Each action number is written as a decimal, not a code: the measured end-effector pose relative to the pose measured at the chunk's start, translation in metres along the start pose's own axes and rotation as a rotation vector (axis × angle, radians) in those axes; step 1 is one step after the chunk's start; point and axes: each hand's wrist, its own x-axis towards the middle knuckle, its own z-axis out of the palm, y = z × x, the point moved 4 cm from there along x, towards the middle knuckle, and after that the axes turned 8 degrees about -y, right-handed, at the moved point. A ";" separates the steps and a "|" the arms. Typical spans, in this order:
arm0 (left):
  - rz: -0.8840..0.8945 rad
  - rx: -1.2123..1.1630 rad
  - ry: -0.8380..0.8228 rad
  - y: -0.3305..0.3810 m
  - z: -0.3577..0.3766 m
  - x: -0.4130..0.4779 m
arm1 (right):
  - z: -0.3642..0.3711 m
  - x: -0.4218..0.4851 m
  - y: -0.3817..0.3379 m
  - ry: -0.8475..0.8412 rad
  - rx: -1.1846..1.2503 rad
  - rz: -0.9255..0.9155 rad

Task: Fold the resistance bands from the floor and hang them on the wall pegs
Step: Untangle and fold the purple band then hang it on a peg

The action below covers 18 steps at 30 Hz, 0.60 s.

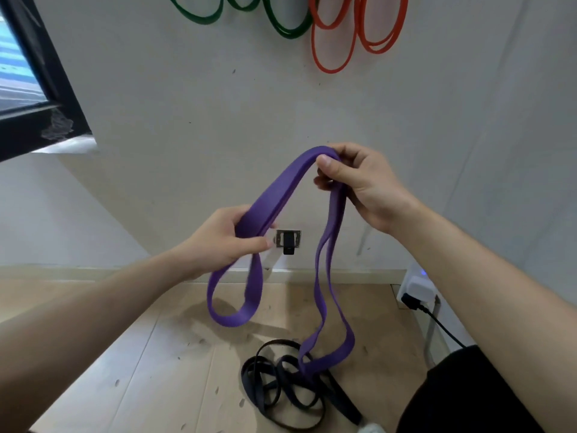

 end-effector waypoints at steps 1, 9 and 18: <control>-0.005 -0.016 0.044 -0.002 -0.005 0.001 | -0.007 0.000 0.002 0.007 -0.018 0.023; 0.111 -0.315 0.267 0.012 -0.020 0.004 | -0.045 -0.010 0.044 -0.278 -0.389 0.371; 0.199 -0.211 0.156 0.037 0.002 0.004 | 0.023 -0.017 0.044 -0.499 -0.277 0.290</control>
